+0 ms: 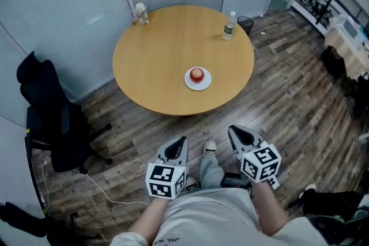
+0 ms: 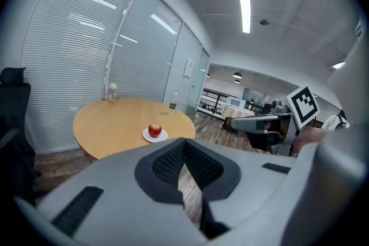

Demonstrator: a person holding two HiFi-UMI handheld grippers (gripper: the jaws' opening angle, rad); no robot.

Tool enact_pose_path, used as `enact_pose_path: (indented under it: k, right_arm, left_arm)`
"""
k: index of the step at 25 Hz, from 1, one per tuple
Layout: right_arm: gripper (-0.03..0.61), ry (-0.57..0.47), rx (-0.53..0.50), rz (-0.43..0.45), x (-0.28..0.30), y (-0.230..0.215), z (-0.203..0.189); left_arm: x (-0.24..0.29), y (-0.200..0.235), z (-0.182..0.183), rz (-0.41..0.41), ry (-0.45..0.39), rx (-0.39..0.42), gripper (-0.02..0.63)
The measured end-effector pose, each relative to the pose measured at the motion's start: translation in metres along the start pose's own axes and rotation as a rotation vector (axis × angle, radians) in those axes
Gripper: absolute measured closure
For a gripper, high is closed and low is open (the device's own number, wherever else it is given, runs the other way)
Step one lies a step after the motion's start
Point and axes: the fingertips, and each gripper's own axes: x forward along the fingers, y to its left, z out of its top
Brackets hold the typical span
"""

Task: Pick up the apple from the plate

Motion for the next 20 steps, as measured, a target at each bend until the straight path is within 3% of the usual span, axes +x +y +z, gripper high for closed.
enact_pose_path:
  k: [14, 20]
  right_arm:
    - [0.548, 0.0, -0.035, 0.086, 0.116, -0.102, 0.073]
    - [0.548, 0.016, -0.041, 0.125, 0.143, -0.138, 0.091]
  left_arm:
    - [0.132, 0.053, 0.078, 0.089, -0.023, -0.019, 0.611]
    - [0.177, 0.056, 0.102, 0.116, -0.026, -0.029, 0.611]
